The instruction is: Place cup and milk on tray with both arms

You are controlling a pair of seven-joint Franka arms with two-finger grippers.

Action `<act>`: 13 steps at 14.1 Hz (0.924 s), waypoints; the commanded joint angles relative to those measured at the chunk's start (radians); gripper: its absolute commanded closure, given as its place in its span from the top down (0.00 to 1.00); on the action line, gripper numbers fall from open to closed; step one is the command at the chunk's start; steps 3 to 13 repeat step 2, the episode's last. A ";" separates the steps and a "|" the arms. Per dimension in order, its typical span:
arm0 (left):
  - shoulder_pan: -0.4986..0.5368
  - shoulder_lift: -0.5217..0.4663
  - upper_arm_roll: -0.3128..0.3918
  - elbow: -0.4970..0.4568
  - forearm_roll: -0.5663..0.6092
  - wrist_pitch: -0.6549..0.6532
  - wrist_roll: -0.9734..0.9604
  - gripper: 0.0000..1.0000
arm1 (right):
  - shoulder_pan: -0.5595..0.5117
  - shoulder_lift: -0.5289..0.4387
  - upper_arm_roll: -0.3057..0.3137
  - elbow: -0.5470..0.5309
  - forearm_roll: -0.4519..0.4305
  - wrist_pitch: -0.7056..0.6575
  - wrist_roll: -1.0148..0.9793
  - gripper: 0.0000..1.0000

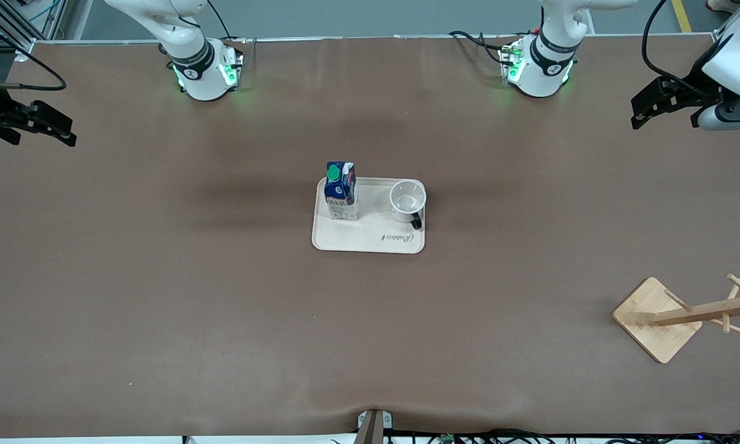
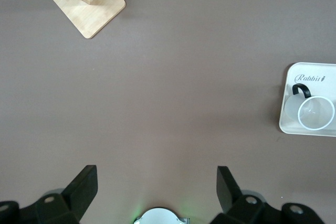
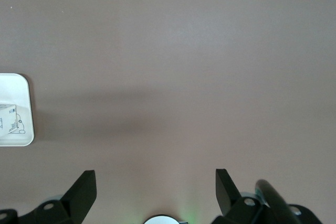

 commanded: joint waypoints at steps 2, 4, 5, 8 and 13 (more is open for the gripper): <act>-0.003 0.010 0.003 0.032 -0.003 -0.038 0.012 1.00 | -0.019 0.000 0.015 0.007 -0.004 -0.007 0.009 1.00; -0.003 0.010 0.003 0.032 -0.003 -0.038 0.012 1.00 | -0.019 0.000 0.015 0.007 -0.004 -0.007 0.009 1.00; -0.003 0.010 0.003 0.032 -0.003 -0.038 0.012 1.00 | -0.019 0.000 0.015 0.007 -0.004 -0.007 0.009 1.00; -0.003 0.010 0.003 0.032 -0.003 -0.038 0.012 1.00 | -0.019 0.000 0.015 0.007 -0.004 -0.007 0.009 1.00; -0.003 0.010 0.003 0.032 -0.003 -0.038 0.012 1.00 | -0.019 0.000 0.015 0.007 -0.004 -0.007 0.009 1.00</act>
